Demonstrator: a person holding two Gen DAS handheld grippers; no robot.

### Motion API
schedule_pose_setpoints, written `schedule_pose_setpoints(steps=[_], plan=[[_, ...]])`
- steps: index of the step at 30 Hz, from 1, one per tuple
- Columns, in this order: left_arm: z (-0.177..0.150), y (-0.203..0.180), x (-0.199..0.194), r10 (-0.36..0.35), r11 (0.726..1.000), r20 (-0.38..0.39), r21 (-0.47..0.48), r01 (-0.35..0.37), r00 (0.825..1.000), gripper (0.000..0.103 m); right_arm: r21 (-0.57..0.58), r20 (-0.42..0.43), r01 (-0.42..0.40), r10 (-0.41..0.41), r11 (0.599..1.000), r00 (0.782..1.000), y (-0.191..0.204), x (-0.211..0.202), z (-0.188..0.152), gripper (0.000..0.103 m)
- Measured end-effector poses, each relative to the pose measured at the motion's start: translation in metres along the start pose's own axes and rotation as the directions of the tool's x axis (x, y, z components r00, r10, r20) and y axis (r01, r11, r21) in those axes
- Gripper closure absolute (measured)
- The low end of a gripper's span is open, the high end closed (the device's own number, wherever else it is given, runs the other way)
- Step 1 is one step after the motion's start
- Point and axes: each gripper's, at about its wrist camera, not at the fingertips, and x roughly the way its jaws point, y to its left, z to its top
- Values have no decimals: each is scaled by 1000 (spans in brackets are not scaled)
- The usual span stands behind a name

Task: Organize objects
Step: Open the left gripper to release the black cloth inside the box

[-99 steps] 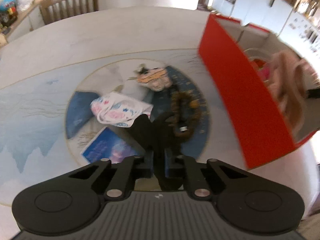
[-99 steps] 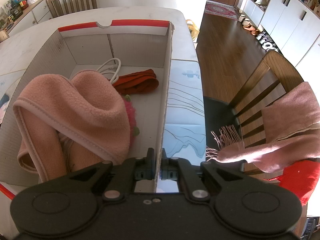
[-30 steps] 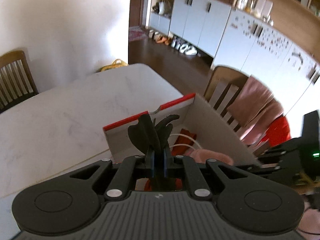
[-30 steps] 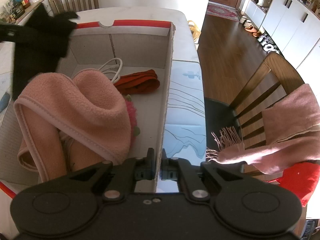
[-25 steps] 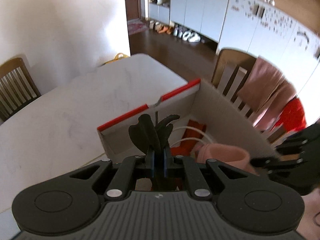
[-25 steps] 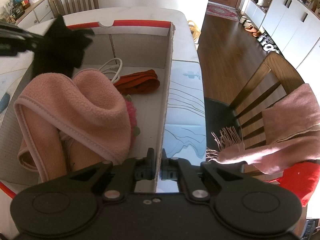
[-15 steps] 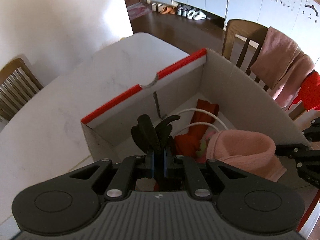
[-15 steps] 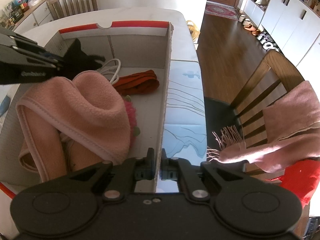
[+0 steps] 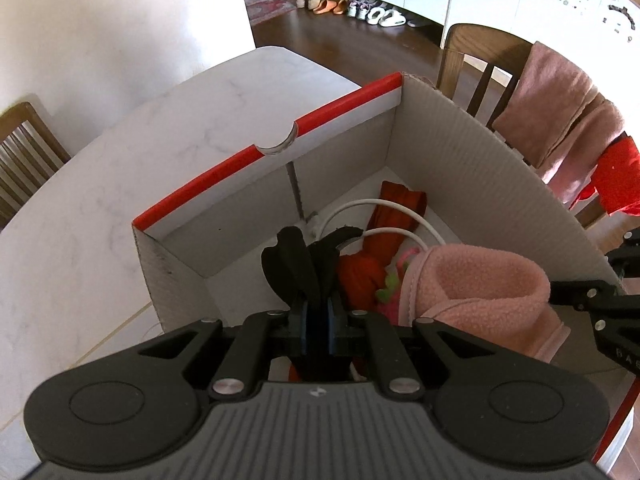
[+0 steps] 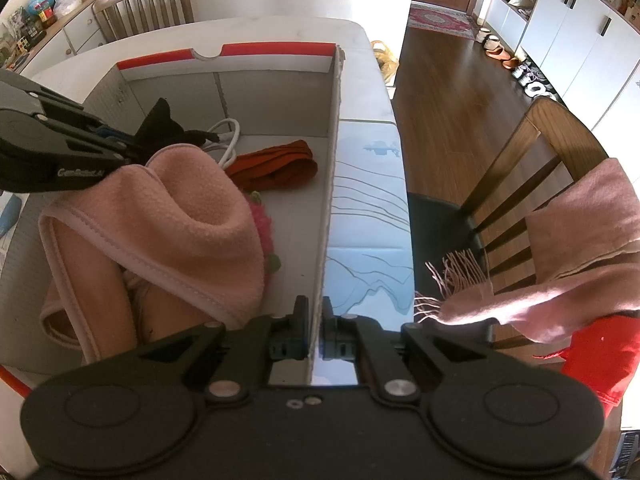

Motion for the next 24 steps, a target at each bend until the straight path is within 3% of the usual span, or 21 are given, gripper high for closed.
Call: schedule_pose_setpoints(steps=[7,10,13,24], plan=[[-3,2,-9,-12,1000,14,-17,12,1000,84,-2,-1,1,-1,1000,1000,0,0,0,100],[-5,1,-16,-15,1000,25,-14,15,1000,69,-4,-1,3,-3,1000,1000,0,0,0,100],[-6,1,-26,-23,1000,55,-15,24,998,39,-8,-2,4,-4,1000,1000,1,0,0,100],[-21,15,-77,-96,993,152,-59,106,984,36,-18,-5,8,-8,1000,1000,3,-1,-1,99]])
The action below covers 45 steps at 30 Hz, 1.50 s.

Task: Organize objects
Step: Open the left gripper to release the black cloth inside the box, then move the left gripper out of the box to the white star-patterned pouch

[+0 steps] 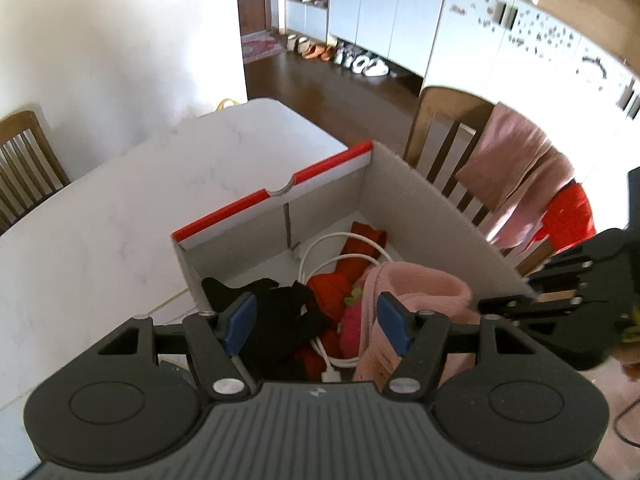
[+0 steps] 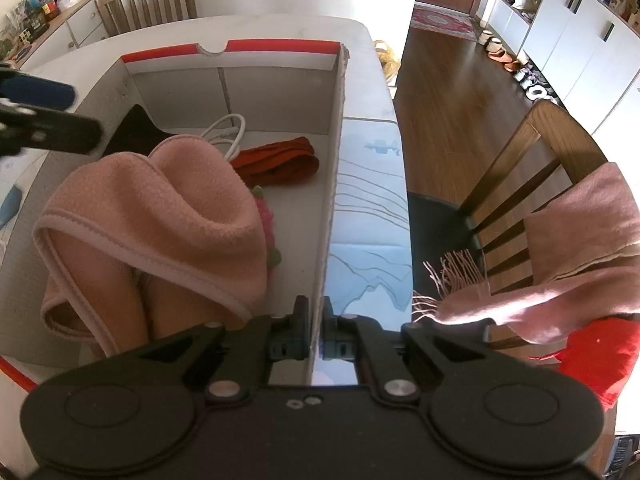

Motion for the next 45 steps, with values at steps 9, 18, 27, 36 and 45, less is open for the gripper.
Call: schedule_pose_setpoints(steps=[9,18,27,36,45], plan=[[-22,31,-48,-31,996,71,-87,37,997,28,-8,-3,4,-4,1000,1000,1,0,0,99],[-60,68,-52,18,980,48,-197,-8,999,18,-11,-15,0,0,1000,1000,1,1,-2,99],[-102,91,-19,55,943,-32,-327,-63,998,2,-13,-17,2,-2,1000,1000,2,2,-1,98],[-133,101,11,79,911,-72,-399,-101,994,2,-15,-15,10,-11,1000,1000,2,3,-2,99],[-143,102,18,102,899,-54,-423,-116,993,9,-12,-5,11,-11,1000,1000,3,-2,-1,100]])
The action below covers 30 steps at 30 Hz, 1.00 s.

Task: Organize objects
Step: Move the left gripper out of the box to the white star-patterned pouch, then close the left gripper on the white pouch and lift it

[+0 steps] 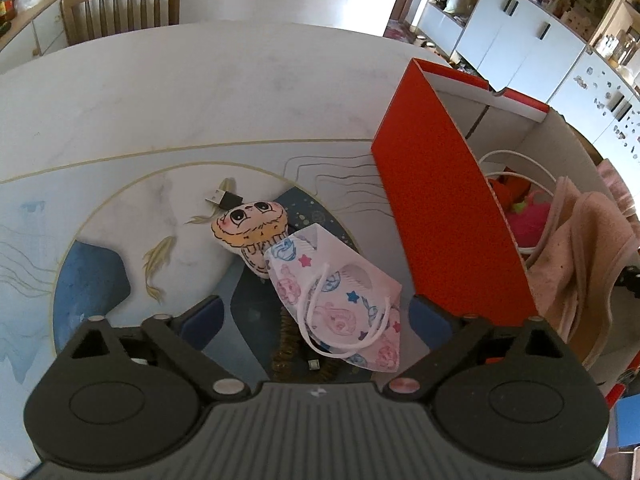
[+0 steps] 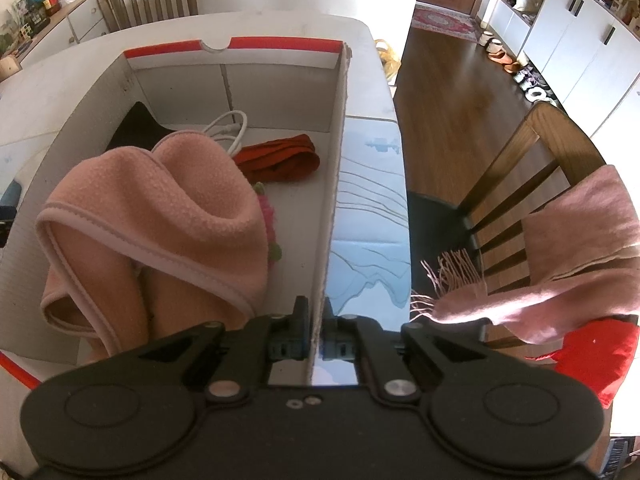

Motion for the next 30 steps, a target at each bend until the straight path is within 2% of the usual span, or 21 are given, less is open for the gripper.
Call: schedule_pose_setpoints(steps=[2,6,9,11,13,15,17,20,23,30], plan=[[0,-2,2,8,1000,-4,9,-8,1000,25,-1,0,1,-1,1000,1000,0,0,0,100],[-1,-5,6,22,999,-4,32,-22,1000,34,0,1,1,-1,1000,1000,0,0,0,100],[0,-5,9,23,999,-16,28,-23,1000,48,-1,1,1,-1,1000,1000,0,0,0,100],[0,-6,10,27,999,-19,34,-27,999,62,0,1,1,-1,1000,1000,1,-1,0,100],[0,-8,11,37,998,-25,43,-36,999,69,-1,1,1,-1,1000,1000,1,-1,0,100],[0,-9,12,49,998,-29,46,-47,998,71,0,1,1,-1,1000,1000,1,-1,0,100],[1,-9,13,53,998,-24,45,-52,998,84,-1,1,1,-1,1000,1000,1,-1,0,100],[0,-10,10,50,997,-10,60,-49,999,94,-1,2,1,-1,1000,1000,1,-1,0,100],[0,-11,5,34,997,11,66,-34,999,99,0,2,1,-1,1000,1000,1,-1,0,100],[-2,-10,-19,-21,998,37,51,19,999,101,0,2,0,0,1000,1000,1,-1,0,100]])
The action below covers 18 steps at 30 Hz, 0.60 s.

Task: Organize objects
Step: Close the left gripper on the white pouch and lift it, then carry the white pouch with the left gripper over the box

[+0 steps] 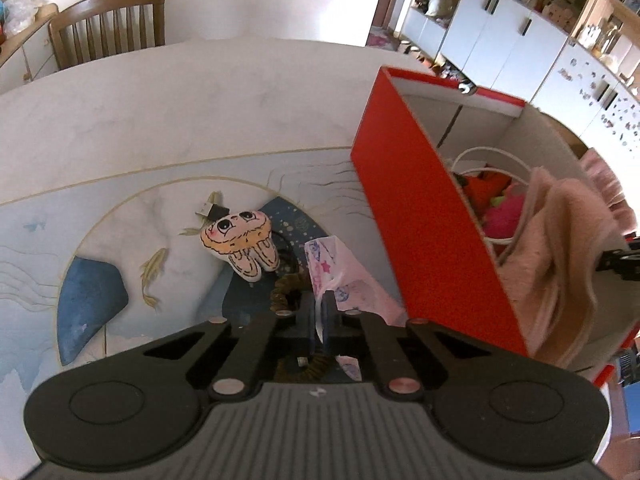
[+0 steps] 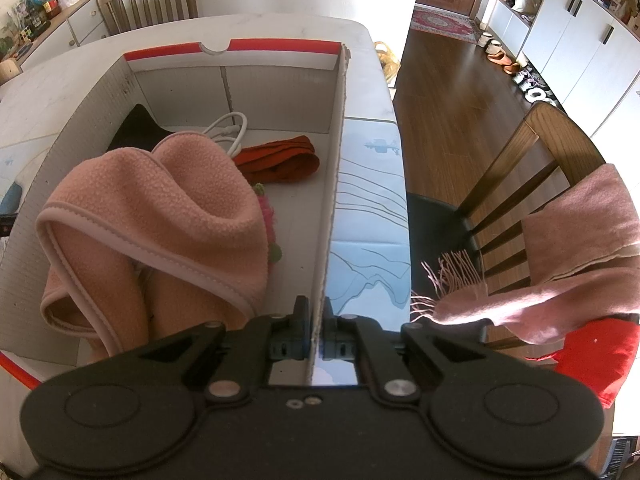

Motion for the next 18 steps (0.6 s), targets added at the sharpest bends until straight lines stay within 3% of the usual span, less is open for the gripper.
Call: schedule_pose_setpoints(steps=[11,18], plan=[[22,-3,-65,-118,992,118,-38,123,986,101,0,0,-1,1,1000,1000,0,0,0,100],[50,-26,-104,-189,982,200,42,185,961,101,-4,-1,0,0,1000,1000,1,1,1,100]])
